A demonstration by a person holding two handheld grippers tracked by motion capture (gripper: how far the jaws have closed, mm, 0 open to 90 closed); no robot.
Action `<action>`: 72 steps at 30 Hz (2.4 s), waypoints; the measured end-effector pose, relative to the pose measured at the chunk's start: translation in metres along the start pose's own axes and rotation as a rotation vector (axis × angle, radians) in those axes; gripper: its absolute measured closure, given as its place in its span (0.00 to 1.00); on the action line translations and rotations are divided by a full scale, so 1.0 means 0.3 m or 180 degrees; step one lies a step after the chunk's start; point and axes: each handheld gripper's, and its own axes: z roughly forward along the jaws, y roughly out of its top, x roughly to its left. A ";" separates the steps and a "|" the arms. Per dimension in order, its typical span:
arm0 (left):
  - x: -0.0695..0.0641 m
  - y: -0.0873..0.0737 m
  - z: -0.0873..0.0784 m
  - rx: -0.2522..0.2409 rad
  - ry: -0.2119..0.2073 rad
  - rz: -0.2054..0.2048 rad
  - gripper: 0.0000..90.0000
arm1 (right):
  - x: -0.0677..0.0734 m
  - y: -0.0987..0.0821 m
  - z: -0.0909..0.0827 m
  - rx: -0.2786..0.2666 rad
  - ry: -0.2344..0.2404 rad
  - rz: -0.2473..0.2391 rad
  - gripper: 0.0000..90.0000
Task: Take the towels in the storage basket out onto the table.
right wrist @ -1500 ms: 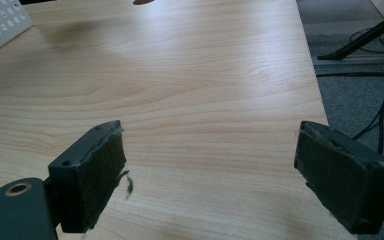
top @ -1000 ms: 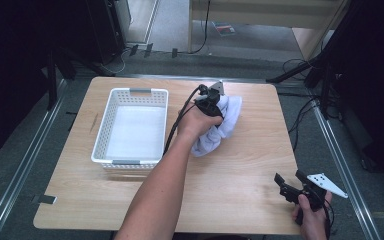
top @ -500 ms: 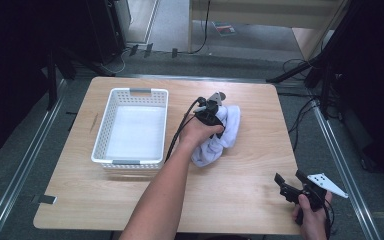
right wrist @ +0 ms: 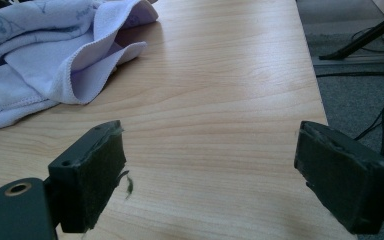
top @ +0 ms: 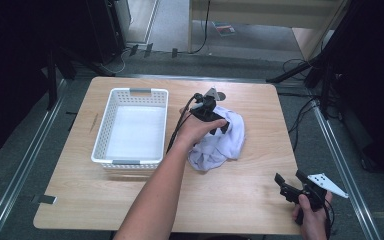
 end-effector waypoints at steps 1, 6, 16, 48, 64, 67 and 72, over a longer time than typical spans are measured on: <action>0.006 0.000 -0.006 0.0015 0.0042 0.0005 0.03 | 0.000 0.000 0.000 0.0000 0.0002 0.0002 0.14; 0.061 -0.007 -0.059 -0.0022 0.0167 -0.0060 0.00 | 0.000 0.000 0.000 0.0003 0.0002 0.0002 0.14; 0.205 -0.039 -0.199 -0.0179 0.0324 -0.0230 0.00 | 0.001 0.000 0.000 0.0004 -0.0004 0.0000 0.14; 0.718 -0.356 -0.516 -0.0441 0.0655 -0.0991 0.00 | 0.003 0.001 0.003 0.0035 -0.0029 0.0009 0.14; 0.817 -0.551 -0.599 -0.0683 0.0764 -0.1235 0.00 | 0.003 0.001 0.004 0.0037 -0.0030 0.0010 0.14; 0.821 -0.594 -0.606 -0.0772 0.0722 -0.1252 0.00 | 0.003 0.002 0.004 0.0038 -0.0034 0.0006 0.14; 0.817 -0.679 -0.609 -0.0872 0.0699 -0.1213 0.00 | 0.003 0.002 0.004 0.0038 -0.0034 0.0008 0.14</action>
